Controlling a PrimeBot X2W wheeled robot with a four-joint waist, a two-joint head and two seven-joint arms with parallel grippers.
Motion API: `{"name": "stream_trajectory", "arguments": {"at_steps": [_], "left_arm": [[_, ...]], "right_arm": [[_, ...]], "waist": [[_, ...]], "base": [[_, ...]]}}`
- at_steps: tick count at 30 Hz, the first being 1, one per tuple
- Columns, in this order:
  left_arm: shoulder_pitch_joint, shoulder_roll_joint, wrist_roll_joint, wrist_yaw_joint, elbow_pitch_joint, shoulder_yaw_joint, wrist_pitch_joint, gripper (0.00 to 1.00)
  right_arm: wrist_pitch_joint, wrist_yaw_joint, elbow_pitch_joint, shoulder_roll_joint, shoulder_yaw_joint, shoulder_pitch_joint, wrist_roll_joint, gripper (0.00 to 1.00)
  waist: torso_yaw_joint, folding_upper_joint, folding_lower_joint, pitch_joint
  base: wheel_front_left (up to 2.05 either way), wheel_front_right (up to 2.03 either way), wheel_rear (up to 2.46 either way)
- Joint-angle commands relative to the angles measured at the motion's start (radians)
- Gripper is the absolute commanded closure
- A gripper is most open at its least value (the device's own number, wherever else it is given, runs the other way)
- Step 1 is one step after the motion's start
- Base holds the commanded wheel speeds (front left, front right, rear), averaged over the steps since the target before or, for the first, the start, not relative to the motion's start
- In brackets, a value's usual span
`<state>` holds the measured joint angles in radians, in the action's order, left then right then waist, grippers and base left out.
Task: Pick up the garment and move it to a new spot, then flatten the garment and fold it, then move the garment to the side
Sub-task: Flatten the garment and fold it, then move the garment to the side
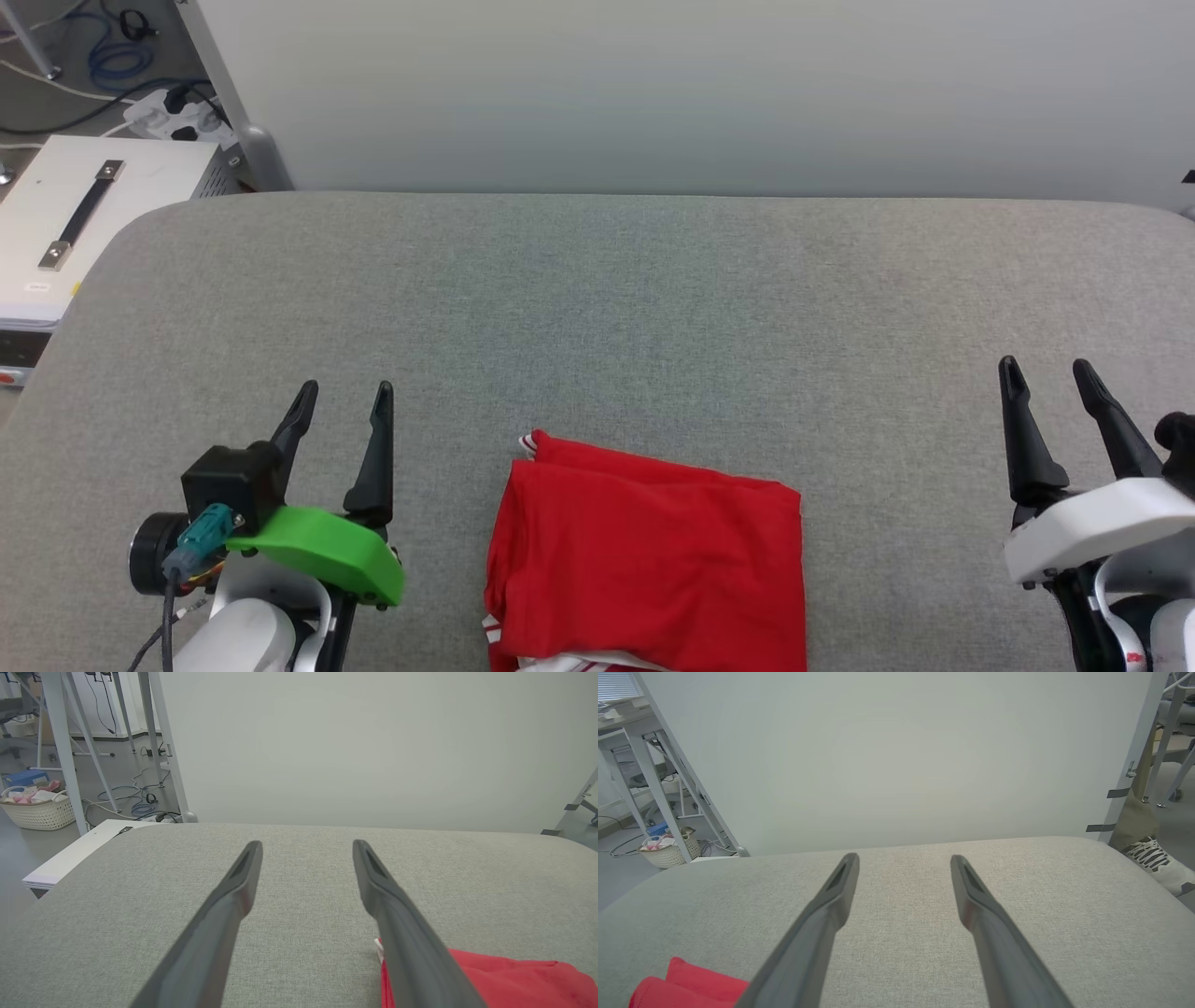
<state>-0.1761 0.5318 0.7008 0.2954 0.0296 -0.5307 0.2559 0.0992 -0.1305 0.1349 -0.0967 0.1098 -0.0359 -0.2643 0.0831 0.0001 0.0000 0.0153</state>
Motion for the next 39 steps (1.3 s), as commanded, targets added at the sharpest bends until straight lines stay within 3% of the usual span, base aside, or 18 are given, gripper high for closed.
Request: {"name": "stream_trajectory", "arguments": {"at_steps": [1,19,39], "left_arm": [[0.021,0.002,-0.017,0.006,0.007,0.007,0.005,0.00],[0.093,-0.006,-0.024,0.005,0.035,0.033,0.006,0.00],[0.068,-0.020,-0.024,-0.018,0.067,0.034,0.006,0.00]], "right_arm": [[-0.012,0.000,0.017,0.008,0.001,0.026,0.023,0.00],[-0.042,0.000,0.083,0.037,-0.067,0.162,0.098,0.00],[-0.037,0.000,0.078,0.045,-0.026,0.161,0.084,0.00]], "waist": [[-0.015,-0.0001,0.0000,-0.012],[-0.049,-0.0001,0.0000,-0.036],[-0.040,-0.0001,0.0000,-0.026]], "base": [[0.00,0.00,0.00],[0.00,0.00,0.00],[0.00,0.00,0.00]]}}
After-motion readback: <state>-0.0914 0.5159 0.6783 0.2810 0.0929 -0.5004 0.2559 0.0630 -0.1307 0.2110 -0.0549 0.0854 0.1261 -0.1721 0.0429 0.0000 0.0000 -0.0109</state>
